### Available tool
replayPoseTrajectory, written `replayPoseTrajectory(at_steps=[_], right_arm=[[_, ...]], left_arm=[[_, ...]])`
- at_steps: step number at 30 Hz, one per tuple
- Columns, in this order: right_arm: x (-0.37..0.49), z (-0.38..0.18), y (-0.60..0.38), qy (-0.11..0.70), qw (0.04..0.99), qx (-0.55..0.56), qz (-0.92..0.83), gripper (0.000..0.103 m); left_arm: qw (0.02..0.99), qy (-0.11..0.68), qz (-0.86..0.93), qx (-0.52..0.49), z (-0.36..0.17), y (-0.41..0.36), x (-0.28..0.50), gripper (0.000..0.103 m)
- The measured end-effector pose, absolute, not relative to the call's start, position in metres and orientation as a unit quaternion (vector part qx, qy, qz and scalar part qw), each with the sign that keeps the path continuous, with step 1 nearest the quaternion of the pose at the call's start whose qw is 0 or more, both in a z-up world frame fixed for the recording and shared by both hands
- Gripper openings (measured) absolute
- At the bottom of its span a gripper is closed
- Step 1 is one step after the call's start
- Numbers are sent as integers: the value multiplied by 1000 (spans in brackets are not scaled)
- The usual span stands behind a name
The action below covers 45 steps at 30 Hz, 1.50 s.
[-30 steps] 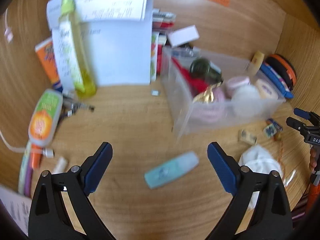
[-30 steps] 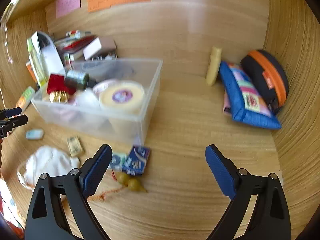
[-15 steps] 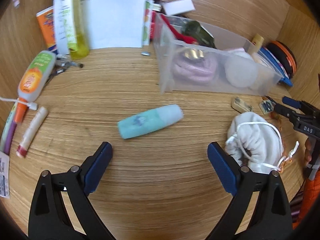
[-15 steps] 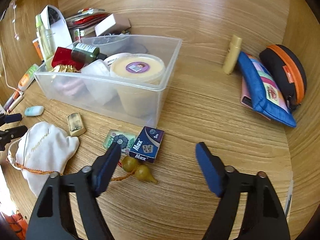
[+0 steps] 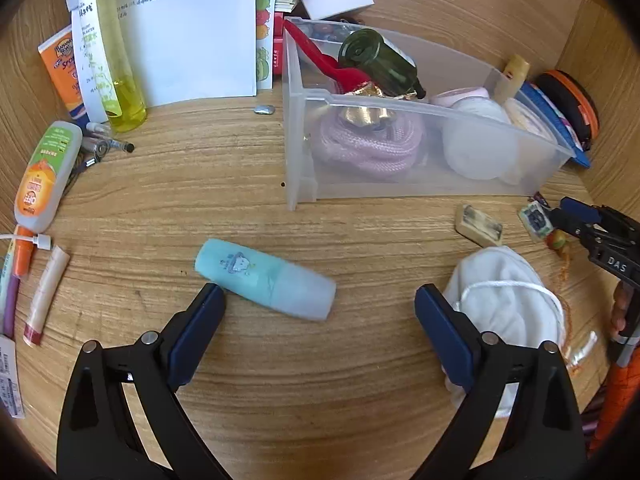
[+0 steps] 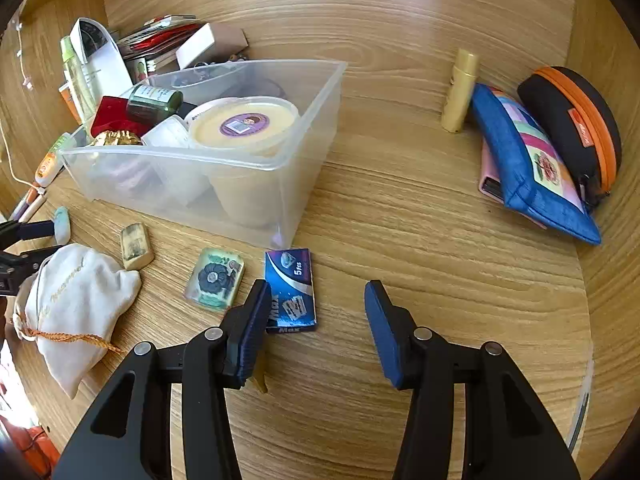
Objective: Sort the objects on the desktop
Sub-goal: 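Move both open grippers toward the teal tube and blue card packet, then grasp the teal tube with the left gripper while the right grasps the blue packet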
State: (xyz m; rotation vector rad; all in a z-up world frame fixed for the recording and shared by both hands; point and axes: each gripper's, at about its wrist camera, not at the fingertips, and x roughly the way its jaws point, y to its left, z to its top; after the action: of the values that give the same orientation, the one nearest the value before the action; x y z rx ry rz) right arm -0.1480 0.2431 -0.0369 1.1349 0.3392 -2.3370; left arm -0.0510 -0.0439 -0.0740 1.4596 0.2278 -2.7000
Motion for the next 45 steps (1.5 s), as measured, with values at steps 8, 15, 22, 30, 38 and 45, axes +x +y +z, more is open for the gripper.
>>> replayPoseTrajectory(at_steps=[8, 15, 22, 30, 38, 45], right_arm=[[-153, -44, 226, 154, 282, 425, -846, 45], [-156, -45, 225, 148, 296, 424, -843, 45], [-161, -41, 228, 115, 303, 428, -844, 25], [-155, -27, 249, 75, 290, 413, -860, 25], [-146, 7, 271, 38, 274, 371, -887, 25], [-145, 37, 269, 14, 287, 329, -900, 25]], left_arm=[[38, 49, -881, 468, -74, -55, -49, 97], [19, -12, -881, 473, -77, -72, -55, 97], [25, -6, -893, 450, -72, -79, -56, 73], [41, -7, -907, 419, -60, -80, -44, 73], [35, 30, -933, 357, -21, -80, -40, 73], [11, 47, -949, 311, 12, -71, -52, 73]])
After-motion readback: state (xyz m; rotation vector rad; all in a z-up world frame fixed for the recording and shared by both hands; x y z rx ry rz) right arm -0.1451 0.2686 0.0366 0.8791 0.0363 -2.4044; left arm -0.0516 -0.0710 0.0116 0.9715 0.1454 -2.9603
